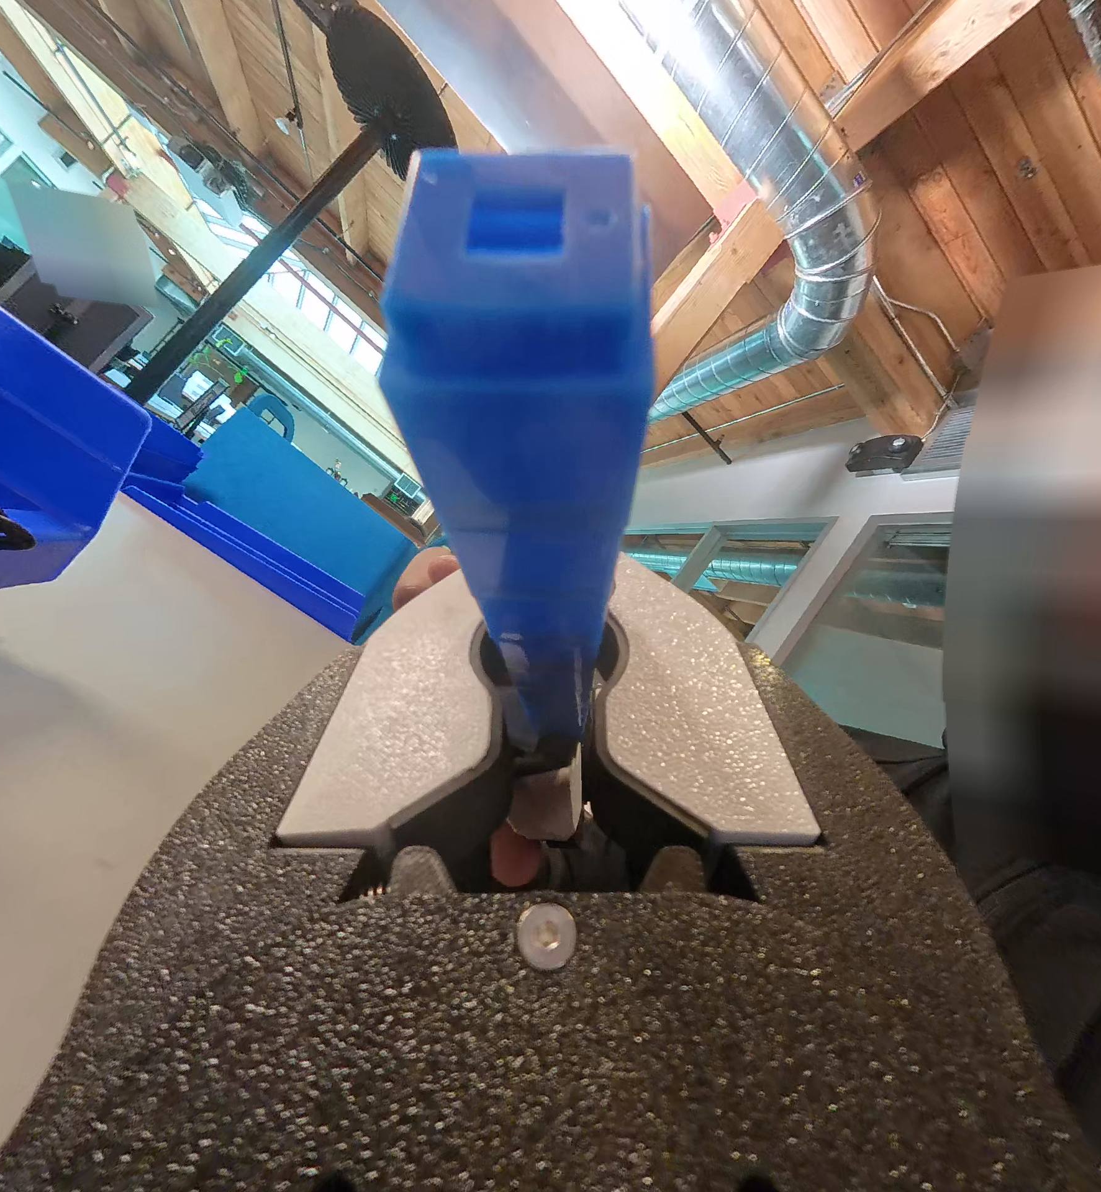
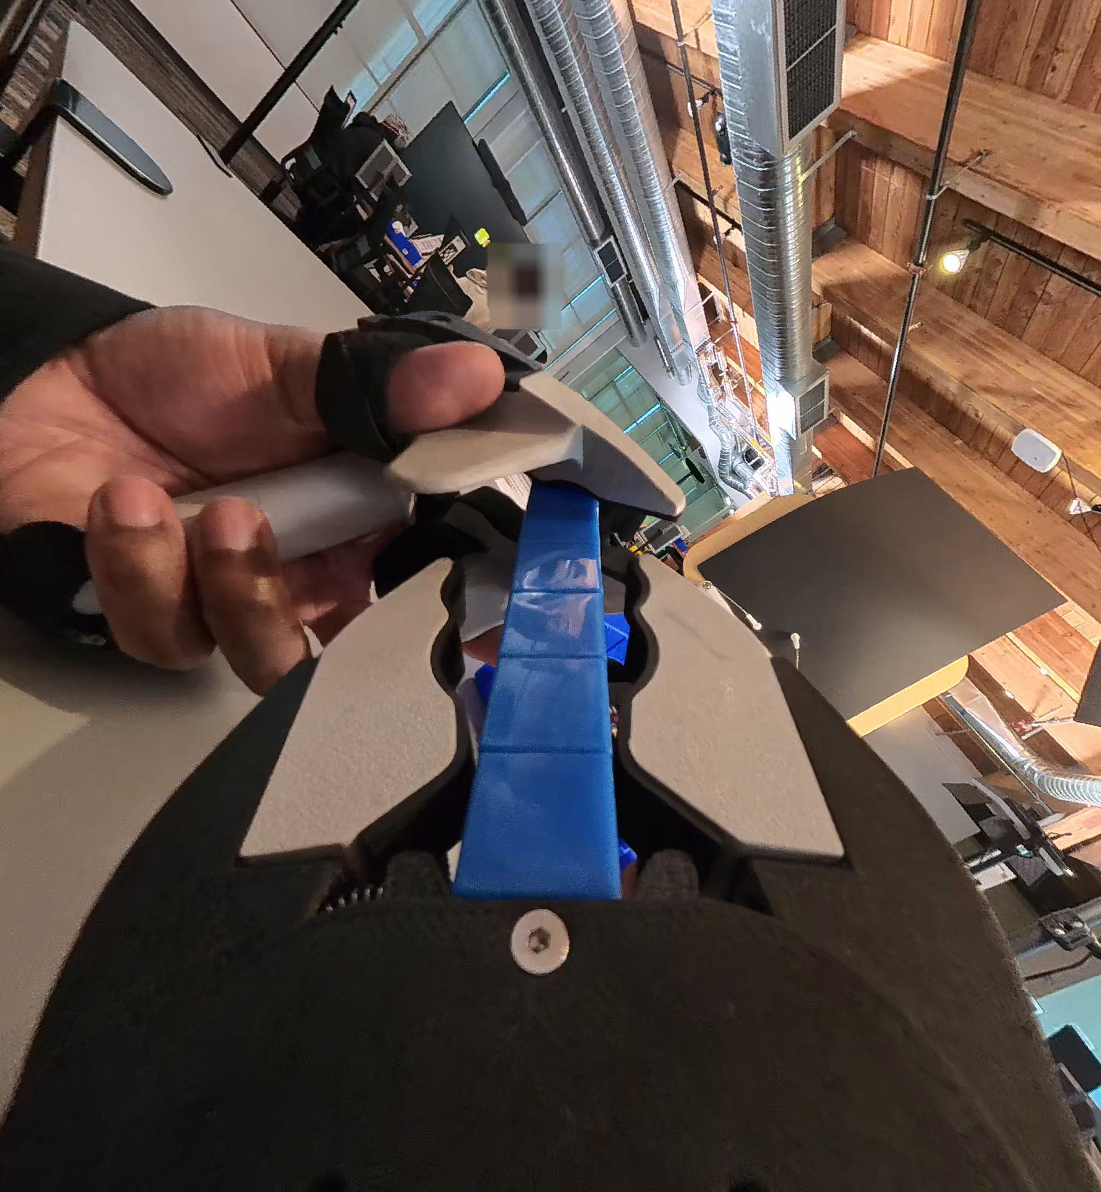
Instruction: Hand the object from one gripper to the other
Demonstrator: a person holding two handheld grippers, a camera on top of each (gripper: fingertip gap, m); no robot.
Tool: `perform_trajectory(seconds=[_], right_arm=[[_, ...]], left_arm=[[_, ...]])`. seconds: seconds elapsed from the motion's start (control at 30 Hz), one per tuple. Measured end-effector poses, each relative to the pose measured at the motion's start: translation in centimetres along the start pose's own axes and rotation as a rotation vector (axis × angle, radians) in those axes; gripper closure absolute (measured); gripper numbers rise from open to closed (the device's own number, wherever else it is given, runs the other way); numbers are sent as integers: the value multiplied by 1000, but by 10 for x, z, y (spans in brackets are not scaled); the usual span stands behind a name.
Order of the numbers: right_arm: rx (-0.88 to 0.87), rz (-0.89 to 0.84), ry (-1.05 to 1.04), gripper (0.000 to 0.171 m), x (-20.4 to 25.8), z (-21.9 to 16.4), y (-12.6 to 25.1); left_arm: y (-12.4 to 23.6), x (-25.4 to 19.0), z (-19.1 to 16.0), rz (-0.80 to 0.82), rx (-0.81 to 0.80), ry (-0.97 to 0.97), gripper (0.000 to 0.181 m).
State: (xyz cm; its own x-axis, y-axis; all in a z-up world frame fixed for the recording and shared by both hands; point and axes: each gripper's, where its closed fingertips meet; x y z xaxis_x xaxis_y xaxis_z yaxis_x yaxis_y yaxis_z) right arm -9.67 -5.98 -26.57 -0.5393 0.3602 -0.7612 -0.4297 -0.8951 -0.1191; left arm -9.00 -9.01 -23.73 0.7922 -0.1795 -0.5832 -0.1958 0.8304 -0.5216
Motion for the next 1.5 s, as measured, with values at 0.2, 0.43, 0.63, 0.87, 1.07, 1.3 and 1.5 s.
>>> perform_trajectory(seconds=[0.2,0.43,0.63,0.87,1.07,1.3,1.5], right_arm=[[-5,-30,-4,129,-5,0,1],[8,-11,-28,129,-5,-1,1],[-78,4,-177,129,-16,9,9],[-183,28,-352,129,-30,19,20],[-306,141,-607,129,-41,28,33],[-370,389,-790,129,-26,39,40],[-308,460,-750,129,-6,38,35]], left_arm=[[-1,0,-3,-7,15,36,156],[-1,1,-3,-1,11,33,156],[1,-1,2,17,6,-48,135],[10,-8,12,33,17,-175,124],[31,-20,23,99,140,-548,110],[54,-35,19,92,281,-890,108],[46,-42,-9,6,370,-972,113]])
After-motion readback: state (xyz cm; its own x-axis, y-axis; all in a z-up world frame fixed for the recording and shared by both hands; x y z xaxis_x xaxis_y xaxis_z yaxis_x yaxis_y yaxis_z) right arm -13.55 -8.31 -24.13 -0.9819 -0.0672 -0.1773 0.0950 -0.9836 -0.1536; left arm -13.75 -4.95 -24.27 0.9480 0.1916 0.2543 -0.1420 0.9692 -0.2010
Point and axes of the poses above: each gripper's, where its closed fingertips meet, y back along the fingers, z out of its top, x = y × z across the jaws, and after that the axes turned 2 degrees about -y, right-handed
